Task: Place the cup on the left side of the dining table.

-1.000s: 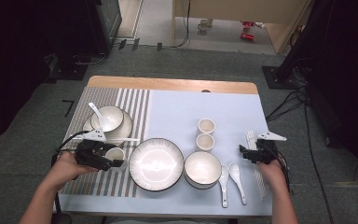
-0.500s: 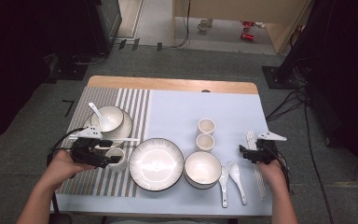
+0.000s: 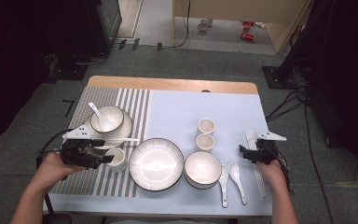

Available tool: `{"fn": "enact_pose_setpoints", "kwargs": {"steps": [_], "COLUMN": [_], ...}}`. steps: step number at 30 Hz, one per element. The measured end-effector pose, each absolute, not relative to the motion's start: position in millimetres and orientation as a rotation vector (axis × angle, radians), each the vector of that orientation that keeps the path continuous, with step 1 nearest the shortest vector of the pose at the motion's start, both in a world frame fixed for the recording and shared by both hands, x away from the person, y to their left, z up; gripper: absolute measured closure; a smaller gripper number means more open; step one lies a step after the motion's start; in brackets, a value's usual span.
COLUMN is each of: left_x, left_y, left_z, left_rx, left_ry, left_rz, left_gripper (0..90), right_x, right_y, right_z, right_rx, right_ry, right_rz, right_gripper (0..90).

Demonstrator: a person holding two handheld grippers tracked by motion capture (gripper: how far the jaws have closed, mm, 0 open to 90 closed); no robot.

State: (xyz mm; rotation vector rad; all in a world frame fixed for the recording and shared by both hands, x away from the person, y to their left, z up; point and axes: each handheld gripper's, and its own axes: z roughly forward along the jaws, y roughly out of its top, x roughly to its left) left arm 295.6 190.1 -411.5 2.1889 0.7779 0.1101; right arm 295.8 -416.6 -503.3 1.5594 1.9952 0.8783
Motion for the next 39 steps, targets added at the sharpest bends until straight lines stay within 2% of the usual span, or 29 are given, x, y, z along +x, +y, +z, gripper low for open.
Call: {"fn": "enact_pose_setpoints", "kwargs": {"steps": [19,29,39], "left_x": [289,279,281], "left_y": [225,236,238], "left_z": [-419,-439,-462], "left_rx": [2.131,2.173,2.195], "left_ry": [0.842,0.787,0.770], "left_rz": [0.161,0.207,0.174], "left_gripper": [26.2,26.4,26.3], "right_x": [296,296,296], "right_y": [-416,-417,-417], "right_z": [-503,-503,-503], "right_rx": [1.558,1.558,1.559], "right_ry": [1.995,1.995,1.994], "right_rz": [0.877,0.877,0.877], "right_gripper": [14.5,14.5,14.5]}}
